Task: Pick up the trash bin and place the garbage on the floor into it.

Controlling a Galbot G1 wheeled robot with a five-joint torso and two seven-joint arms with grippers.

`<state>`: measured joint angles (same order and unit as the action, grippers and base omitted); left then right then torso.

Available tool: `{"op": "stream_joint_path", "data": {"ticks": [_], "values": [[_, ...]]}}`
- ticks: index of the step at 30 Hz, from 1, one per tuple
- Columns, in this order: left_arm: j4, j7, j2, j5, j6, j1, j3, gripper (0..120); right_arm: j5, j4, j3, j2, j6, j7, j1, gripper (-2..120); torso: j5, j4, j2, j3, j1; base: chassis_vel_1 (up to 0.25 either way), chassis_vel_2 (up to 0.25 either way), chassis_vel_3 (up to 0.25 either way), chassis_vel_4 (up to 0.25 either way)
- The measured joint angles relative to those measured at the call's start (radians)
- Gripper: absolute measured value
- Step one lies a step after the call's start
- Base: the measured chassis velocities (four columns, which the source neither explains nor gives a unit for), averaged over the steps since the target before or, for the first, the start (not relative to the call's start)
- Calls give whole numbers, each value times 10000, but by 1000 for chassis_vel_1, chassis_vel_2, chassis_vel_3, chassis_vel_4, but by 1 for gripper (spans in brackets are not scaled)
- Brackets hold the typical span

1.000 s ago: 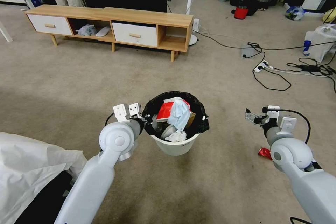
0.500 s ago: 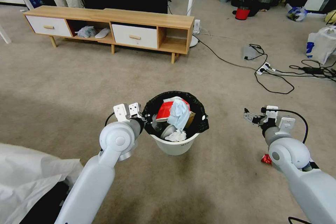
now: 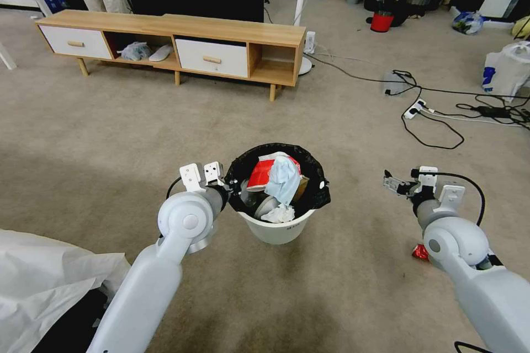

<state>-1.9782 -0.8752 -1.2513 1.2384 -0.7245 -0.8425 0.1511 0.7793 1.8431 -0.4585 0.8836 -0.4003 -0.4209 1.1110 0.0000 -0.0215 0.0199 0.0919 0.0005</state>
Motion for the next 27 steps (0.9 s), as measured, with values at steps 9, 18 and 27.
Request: {"op": "stream_joint_path", "data": {"ticks": [9,18,27], "values": [[13,37,1,-100,12,7,-12,2,8,29,11,1,1,36,32,100,0,2,0,0,-1,0,0,0,0],[60,53,-43,-60,128,22,6,2,14,15,14,0,5,87,17,100,0,2,0,0,0,0,0,0,0],[85,87,-58,-124,64,12,10,2,14,-3,19,3,40,163,23,100,0,0,0,0,0,0,0,0,0]]}}
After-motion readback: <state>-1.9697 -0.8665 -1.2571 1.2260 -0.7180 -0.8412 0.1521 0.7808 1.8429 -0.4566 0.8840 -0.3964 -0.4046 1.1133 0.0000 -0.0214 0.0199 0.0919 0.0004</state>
